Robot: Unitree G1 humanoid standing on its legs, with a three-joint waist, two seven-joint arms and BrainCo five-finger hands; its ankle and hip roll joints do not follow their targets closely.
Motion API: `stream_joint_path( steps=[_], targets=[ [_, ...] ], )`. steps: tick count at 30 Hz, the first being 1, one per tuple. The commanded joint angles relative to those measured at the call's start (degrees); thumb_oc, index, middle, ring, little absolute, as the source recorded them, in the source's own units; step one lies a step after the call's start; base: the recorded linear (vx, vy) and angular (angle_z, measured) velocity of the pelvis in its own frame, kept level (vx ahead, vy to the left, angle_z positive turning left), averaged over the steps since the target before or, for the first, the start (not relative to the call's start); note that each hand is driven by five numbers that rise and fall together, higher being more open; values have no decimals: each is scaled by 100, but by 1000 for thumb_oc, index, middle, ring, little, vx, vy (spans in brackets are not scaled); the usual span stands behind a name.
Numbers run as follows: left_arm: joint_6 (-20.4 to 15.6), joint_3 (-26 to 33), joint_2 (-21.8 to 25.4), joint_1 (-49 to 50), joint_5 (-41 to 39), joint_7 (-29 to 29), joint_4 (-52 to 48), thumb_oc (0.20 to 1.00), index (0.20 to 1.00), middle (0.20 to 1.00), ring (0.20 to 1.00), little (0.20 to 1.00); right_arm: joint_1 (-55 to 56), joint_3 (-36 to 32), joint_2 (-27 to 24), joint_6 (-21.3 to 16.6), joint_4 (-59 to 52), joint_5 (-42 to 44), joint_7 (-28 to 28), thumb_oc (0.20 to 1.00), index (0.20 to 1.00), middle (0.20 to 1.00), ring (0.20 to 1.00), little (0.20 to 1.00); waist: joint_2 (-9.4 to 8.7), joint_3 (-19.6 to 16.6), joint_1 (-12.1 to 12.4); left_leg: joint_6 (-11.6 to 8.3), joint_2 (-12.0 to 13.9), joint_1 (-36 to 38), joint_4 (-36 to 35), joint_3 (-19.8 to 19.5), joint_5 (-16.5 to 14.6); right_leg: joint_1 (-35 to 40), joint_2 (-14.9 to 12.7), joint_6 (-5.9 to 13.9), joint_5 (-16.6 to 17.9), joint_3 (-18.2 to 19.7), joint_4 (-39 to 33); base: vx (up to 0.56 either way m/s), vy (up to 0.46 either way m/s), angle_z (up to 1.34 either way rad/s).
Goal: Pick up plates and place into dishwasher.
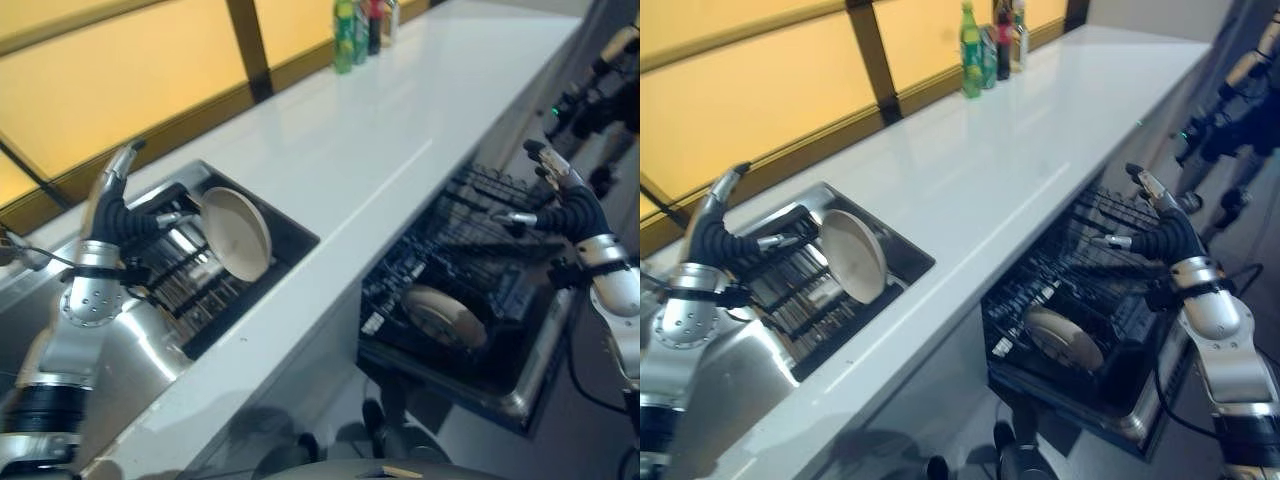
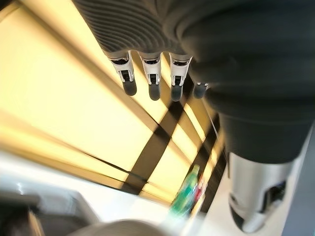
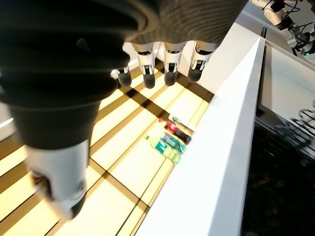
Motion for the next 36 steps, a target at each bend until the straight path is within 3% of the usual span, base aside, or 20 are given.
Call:
stream_joint_path(
  steps=[1, 5, 11, 19, 23, 27, 30, 36],
  targets=[
    [11, -90, 448, -235, 827, 648, 446, 1000, 1000, 1000, 1000, 1000, -120, -141, -242, -496, -308, 301, -114, 1000, 1000, 1000, 1000, 1000, 110, -222, -358, -125, 207, -801, -510, -273, 1241, 915, -267, 408, 1145, 135, -1720, 55, 213, 2],
    [127, -454, 739, -434, 1105, 1069, 810, 1000, 1000, 1000, 1000, 1000, -3, -143, -298, -577, -205, 388, -38, 1000, 1000, 1000, 1000, 1000, 203, -333, -478, -76, 169, -514, -726, -231, 1150, 831, -360, 487, 1109, 12, -1665, 93, 161, -6],
    [222, -562, 529, -528, 1352, 1620, 908, 1000, 1000, 1000, 1000, 1000, -8, 0, -266, -452, -188, 416, -58, 1000, 1000, 1000, 1000, 1000, 213, -403, -500, 44, 115, -279, -845, -172, 1018, 663, -470, 550, 1078, -147, -1503, 73, 74, -12],
    [267, -656, 592, -535, 1596, 1756, 935, 1000, 1000, 1000, 1000, 1000, 86, -40, -346, -288, -265, 513, -21, 1000, 1000, 1000, 1000, 1000, 194, -365, -566, 110, 118, -189, -897, -30, 949, 474, -527, 620, 1093, -158, -1367, 35, 34, -2],
    [-52, -890, 771, -551, 1961, 949, 736, 1000, 1000, 1000, 1000, 1000, 118, -91, -405, -292, -282, 547, 51, 1000, 1000, 1000, 1000, 1000, 214, -294, -608, 118, 132, -222, -834, 28, 909, 380, -544, 639, 1101, -161, -1302, 31, 50, -4],
    [-223, -1157, 1230, -622, 1656, 172, 515, 1000, 1000, 1000, 1000, 1000, 23, -48, -648, -287, -223, 682, 45, 1000, 1000, 1000, 1000, 1000, 258, -192, -611, 122, 113, -245, -874, 12, 931, 318, -564, 671, 1147, -177, -1305, -3, 50, -2],
    [-194, -1283, 1444, -767, 1417, 96, 463, 1000, 1000, 1000, 1000, 1000, 9, 12, -733, -312, -209, 721, 36, 1000, 1000, 1000, 1000, 1000, 266, -151, -623, 135, 102, -224, -927, 30, 941, 324, -578, 693, 1164, -202, -1336, 30, 39, -1],
    [-283, -1692, 1361, -1213, 1499, -88, 512, 1000, 1000, 1000, 1000, 1000, -125, 177, -780, -255, -204, 685, 13, 1000, 1000, 1000, 1000, 1000, 260, -74, -636, 153, 103, -283, -889, 60, 917, 223, -606, 693, 1154, -285, -1278, 27, 45, 2]
  ],
)
